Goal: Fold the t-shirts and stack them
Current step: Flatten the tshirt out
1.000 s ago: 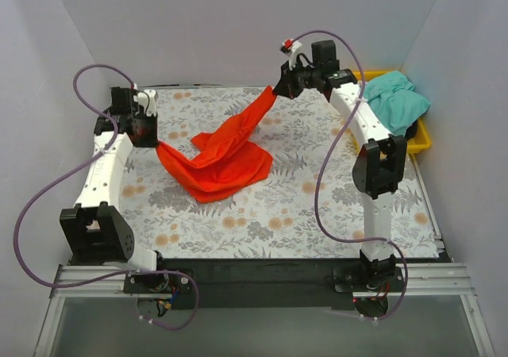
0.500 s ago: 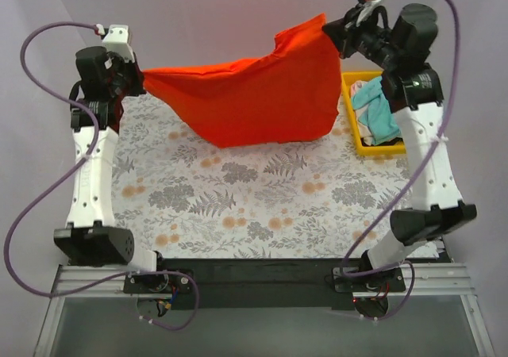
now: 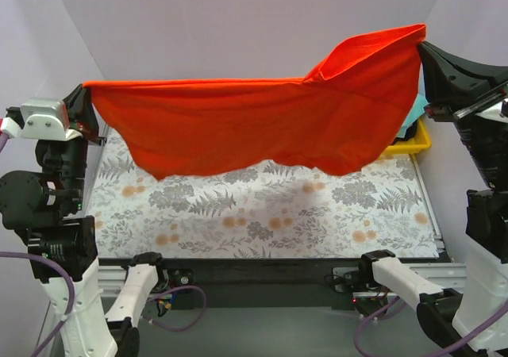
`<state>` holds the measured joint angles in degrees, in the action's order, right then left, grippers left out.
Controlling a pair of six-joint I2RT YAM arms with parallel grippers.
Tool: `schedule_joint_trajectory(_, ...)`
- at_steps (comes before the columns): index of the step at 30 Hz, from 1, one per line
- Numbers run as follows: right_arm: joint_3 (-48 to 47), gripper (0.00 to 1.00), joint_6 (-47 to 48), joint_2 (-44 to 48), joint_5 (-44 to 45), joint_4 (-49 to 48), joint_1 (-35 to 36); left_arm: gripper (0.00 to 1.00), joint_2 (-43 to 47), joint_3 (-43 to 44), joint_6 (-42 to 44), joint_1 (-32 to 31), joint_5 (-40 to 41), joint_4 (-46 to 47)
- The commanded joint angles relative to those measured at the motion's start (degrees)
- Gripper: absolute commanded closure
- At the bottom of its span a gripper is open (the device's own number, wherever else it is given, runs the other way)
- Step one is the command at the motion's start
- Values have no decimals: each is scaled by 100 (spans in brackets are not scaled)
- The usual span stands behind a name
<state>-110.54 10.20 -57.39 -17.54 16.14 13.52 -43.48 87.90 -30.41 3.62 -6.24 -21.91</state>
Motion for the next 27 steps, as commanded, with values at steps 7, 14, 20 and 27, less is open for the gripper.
schedule_joint_trajectory(7, 1225, 99, 395, -562, 243, -611, 2, 100, -942, -491, 422, 16, -17, -498)
schedule_joint_trajectory(14, 3113, 99, 747, -1125, 102, -1341, 2, 100, -1531, -2115, 739, 16, -641, -306)
schedule_joint_trajectory(20, 4329, 99, 879, -2029, 75, -2316, 2, 100, -2609, -3103, 1029, 16, -808, 353)
schedule_joint_trajectory(27, 4042, 99, 1037, -3813, 435, -2633, 2, 100, -5243, -2498, 1037, 25, -669, 451)
